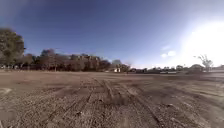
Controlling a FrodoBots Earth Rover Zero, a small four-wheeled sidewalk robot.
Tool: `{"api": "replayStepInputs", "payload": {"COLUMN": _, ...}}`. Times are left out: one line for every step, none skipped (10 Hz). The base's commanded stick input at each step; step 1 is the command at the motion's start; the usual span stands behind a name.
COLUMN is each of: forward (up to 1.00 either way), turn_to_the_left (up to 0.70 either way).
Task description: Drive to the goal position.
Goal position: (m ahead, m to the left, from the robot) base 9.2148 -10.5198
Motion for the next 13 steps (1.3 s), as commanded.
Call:
{"api": "replayStepInputs", "payload": {"forward": 0.5, "turn_to_the_left": 0.32}}
{"api": "replayStepInputs", "payload": {"forward": 0.5, "turn_to_the_left": 0.2}}
{"api": "replayStepInputs", "payload": {"forward": 0.5, "turn_to_the_left": 0.0}}
{"api": "replayStepInputs", "payload": {"forward": 0.5, "turn_to_the_left": 0.0}}
{"api": "replayStepInputs", "payload": {"forward": 0.5, "turn_to_the_left": 0.0}}
{"api": "replayStepInputs", "payload": {"forward": 0.5, "turn_to_the_left": 0.0}}
{"api": "replayStepInputs", "payload": {"forward": 0.5, "turn_to_the_left": 0.33}}
{"api": "replayStepInputs", "payload": {"forward": 0.5, "turn_to_the_left": 0.32}}
{"api": "replayStepInputs", "payload": {"forward": 0.5, "turn_to_the_left": 0.31}}
{"api": "replayStepInputs", "payload": {"forward": 0.5, "turn_to_the_left": 0.0}}
{"api": "replayStepInputs", "payload": {"forward": 0.5, "turn_to_the_left": 0.0}}
{"api": "replayStepInputs", "payload": {"forward": 0.5, "turn_to_the_left": 0.0}}
{"api": "replayStepInputs", "payload": {"forward": 0.5, "turn_to_the_left": 0.0}}
